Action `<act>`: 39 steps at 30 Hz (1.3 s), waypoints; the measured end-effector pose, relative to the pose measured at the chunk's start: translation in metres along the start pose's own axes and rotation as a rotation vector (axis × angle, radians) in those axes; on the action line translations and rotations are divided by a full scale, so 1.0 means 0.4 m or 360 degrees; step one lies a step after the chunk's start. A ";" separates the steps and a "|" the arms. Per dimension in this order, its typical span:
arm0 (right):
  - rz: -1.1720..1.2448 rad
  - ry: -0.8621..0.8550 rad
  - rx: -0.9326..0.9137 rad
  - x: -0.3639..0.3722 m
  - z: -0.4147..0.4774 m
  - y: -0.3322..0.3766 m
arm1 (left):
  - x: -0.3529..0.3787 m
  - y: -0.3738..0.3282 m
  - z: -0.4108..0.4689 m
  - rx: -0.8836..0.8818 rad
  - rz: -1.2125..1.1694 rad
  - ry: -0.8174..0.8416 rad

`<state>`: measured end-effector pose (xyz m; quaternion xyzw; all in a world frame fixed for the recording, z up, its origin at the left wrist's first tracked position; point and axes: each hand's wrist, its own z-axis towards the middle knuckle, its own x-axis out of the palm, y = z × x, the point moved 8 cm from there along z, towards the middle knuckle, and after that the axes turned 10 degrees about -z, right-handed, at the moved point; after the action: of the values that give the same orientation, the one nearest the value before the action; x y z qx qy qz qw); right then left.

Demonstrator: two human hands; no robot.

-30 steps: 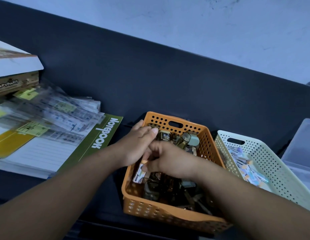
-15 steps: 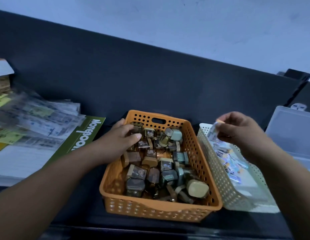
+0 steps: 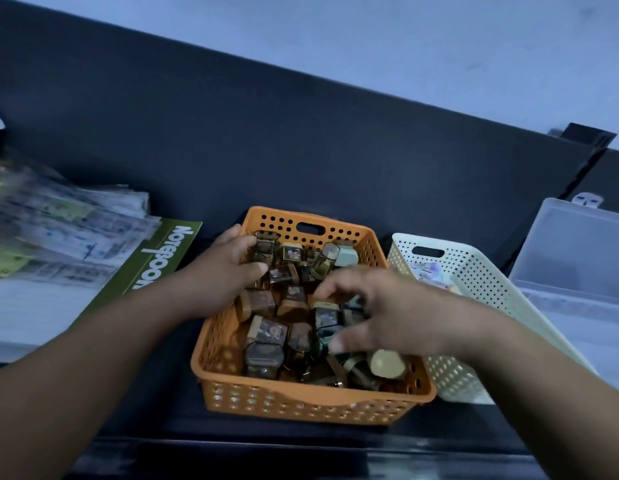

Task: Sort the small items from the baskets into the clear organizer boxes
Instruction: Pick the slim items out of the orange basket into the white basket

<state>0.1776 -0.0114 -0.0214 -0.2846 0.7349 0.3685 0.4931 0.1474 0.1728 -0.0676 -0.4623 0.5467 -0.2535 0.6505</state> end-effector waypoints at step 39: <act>-0.0677 0.0342 -0.0219 0.144 0.073 0.049 | 0.003 -0.001 -0.004 0.0009 0.0052 -0.0004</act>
<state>0.1572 0.0207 -0.0772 -0.5033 0.6799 0.2732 0.4581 0.1463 0.1713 -0.0678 -0.4518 0.5527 -0.2437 0.6565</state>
